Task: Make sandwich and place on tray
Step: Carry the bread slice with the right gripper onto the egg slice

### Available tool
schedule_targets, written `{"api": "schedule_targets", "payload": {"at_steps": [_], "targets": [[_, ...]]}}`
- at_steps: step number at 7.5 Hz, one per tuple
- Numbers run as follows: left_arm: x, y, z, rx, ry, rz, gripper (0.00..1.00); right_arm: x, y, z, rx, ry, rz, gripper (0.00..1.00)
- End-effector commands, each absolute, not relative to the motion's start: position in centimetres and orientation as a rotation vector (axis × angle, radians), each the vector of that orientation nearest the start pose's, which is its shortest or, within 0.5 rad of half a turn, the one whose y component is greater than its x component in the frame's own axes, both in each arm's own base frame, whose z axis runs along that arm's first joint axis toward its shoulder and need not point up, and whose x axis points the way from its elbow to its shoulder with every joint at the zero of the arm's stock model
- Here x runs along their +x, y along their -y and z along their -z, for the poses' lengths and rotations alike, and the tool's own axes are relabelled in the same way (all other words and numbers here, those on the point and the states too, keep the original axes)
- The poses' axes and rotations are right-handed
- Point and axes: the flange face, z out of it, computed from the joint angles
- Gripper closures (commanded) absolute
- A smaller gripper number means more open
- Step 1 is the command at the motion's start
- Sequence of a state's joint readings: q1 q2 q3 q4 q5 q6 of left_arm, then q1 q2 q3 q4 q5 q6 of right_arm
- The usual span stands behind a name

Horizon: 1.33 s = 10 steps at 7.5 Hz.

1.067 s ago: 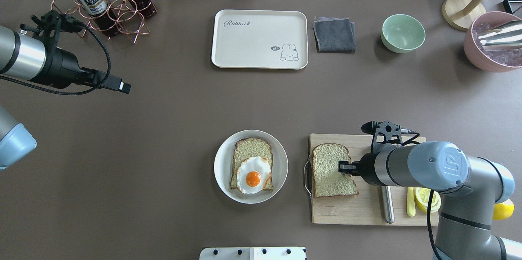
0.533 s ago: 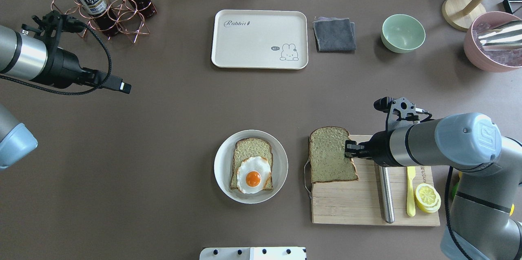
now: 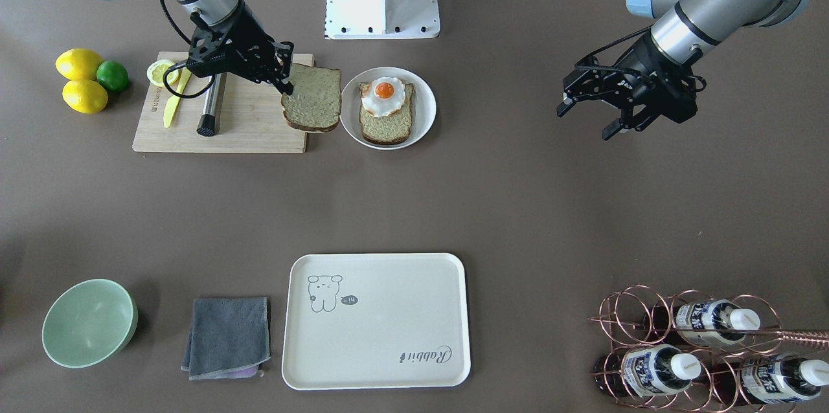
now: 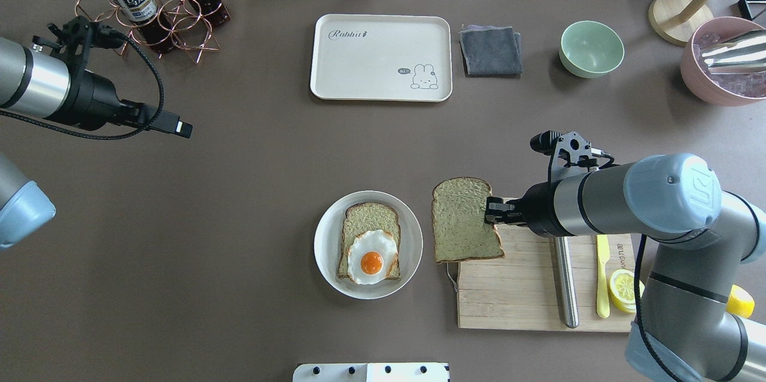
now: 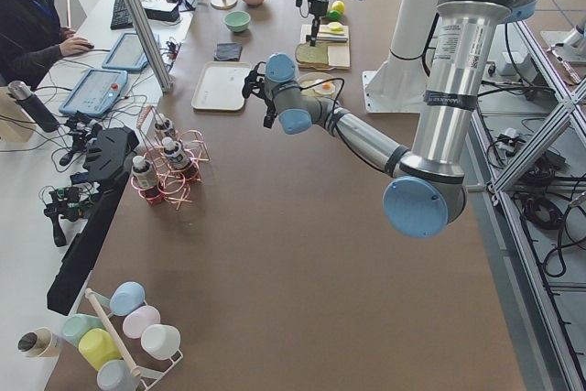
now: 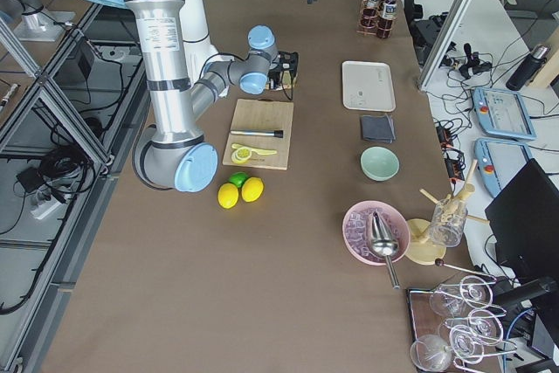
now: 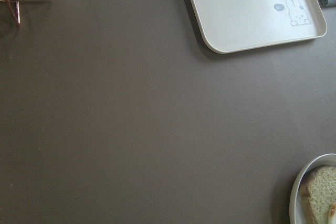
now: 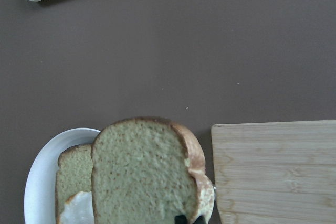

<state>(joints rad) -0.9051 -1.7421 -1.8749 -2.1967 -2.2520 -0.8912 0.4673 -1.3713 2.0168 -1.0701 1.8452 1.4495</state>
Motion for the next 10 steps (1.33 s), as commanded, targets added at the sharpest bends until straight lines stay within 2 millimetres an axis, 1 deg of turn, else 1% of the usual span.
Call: {"api": "schedule_targets", "payload": {"at_steps": [1,2,3,4,5,7,10], "targets": [[27.5,46.5,-34.9,0.318,-1.17,-0.175,0.02,-48.4,32.3,-24.9,0.125,1.207,-0.11,1.0],[27.6,46.5,-35.2,0.314,-1.167,-0.173,0.02,-50.4,31.1,-23.8,0.131,1.216,-0.094,1.0],[27.6,46.6,-35.4,0.309,-1.164,-0.17,0.02,-52.2,30.1,-23.5,0.144,1.214,-0.088,1.0],[27.7,46.7,-35.5,0.307,-1.163,-0.169,0.02,-53.6,29.8,-23.4,0.15,1.206,-0.087,1.0],[27.7,46.7,-35.6,0.306,-1.162,-0.168,0.02,-54.5,29.9,-24.5,0.15,1.186,-0.089,1.0],[28.1,47.1,-35.5,0.305,-1.162,-0.167,0.02,-54.7,29.6,-25.3,0.146,1.172,-0.089,1.0],[28.6,47.9,-35.3,0.306,-1.163,-0.167,0.02,-54.9,29.4,-25.3,0.162,1.169,-0.096,1.0]]}}
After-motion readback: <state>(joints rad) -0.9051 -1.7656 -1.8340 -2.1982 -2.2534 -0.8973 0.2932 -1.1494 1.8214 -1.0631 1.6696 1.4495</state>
